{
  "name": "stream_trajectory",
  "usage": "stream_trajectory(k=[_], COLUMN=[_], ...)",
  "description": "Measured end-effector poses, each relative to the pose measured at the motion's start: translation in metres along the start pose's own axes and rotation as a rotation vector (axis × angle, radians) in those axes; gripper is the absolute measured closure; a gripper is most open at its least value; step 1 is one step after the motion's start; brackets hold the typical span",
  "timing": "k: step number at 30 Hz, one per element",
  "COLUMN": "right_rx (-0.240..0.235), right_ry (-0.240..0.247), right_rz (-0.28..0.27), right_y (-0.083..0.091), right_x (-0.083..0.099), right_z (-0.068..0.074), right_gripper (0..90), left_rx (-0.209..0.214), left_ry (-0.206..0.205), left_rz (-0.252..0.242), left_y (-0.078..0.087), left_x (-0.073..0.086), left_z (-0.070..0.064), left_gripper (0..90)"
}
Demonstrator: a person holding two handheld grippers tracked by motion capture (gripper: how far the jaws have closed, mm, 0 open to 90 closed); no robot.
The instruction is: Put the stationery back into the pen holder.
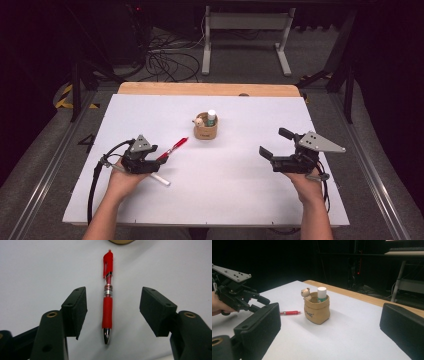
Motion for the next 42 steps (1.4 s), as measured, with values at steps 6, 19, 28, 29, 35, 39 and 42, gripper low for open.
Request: stream_trajectory(k=[6, 19, 28, 29, 35, 39, 42], right_rx=[-0.002, -0.007, -0.012, -0.013, -0.019, -0.021, -0.023], right_ry=[0.001, 0.004, 0.005, 0.005, 0.010, 0.011, 0.009], right_rz=[0.003, 0.008, 0.016, 0.017, 0.021, 0.024, 0.025], right_y=[0.000, -0.001, -0.002, -0.002, -0.003, -0.004, -0.004], right_x=[0.000, 0.001, 0.001, 0.001, 0.002, 0.002, 0.002], right_z=[0.000, 0.001, 0.002, 0.002, 0.003, 0.004, 0.004], right_gripper=[4.2, 4.8, 5.0, 5.1, 5.2, 5.3, 5.4], left_rx=[0.020, 0.019, 0.021, 0.023, 0.026, 0.036, 0.036], left_ry=[0.003, 0.011, 0.013, 0.017, 0.008, -0.013, -0.017], left_rz=[0.027, 0.076, 0.075, 0.074, 0.063, 0.061, 0.064], left_y=[-0.004, -0.011, -0.012, -0.012, -0.012, -0.013, -0.012], left_x=[0.004, 0.012, 0.013, 0.014, 0.014, 0.014, 0.014], left_z=[0.000, 0.004, 0.006, 0.006, 0.005, 0.004, 0.003], left_gripper=[47.5, 58.8, 63.1, 64.0, 69.9, 78.2, 79.7])
Point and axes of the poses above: each handheld gripper's, and its own axes: y roughly backward along the jaws, x roughly out of its underside, z roughly to its left, the point moved 3 cm from there along -y, roughly forward along the jaws, and after that the axes turned 7 degrees about -z, right-handed, at the moved point
